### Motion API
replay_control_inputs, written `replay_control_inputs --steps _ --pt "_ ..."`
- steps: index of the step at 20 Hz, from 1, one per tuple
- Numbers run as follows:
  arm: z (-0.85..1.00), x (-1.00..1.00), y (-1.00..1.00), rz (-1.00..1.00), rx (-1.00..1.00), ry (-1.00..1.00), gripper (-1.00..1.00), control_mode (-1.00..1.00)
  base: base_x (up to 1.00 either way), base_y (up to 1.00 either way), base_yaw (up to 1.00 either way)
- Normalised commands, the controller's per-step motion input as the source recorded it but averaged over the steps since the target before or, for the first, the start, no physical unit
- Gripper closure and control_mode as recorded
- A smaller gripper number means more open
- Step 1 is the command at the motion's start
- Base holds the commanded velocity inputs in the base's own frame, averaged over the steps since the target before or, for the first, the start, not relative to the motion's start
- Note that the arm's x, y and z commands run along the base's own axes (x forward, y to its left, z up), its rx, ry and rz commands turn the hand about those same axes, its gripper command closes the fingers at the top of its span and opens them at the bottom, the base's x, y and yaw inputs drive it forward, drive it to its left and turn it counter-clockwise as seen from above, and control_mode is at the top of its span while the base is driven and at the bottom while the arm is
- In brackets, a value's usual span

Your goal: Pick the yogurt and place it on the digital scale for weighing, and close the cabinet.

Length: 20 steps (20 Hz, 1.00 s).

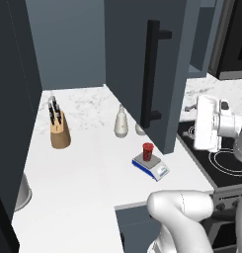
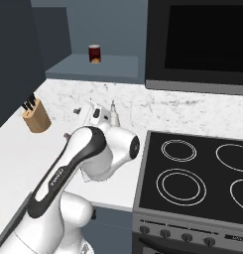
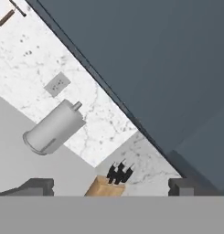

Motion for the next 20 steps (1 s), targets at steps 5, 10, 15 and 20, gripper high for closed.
replay_control_inputs --steps 5,10,15,20 --pt "0.77 -0.95 0.24 -0.04 -0.06 -0.12 -1.00 -1.00 0.00 0.00 0.00" --pt "0.57 -1.00 0.19 0.00 0.00 -0.09 -1.00 -1.00 0.00 0.00 0.00" --pt "0.45 -1.00 0.45 -0.06 0.00 -0.04 -1.00 -1.00 0.00 0.00 0.00" --pt "0.14 -0.90 0.52 -0.04 0.00 -0.08 -1.00 -1.00 0.00 0.00 0.00"
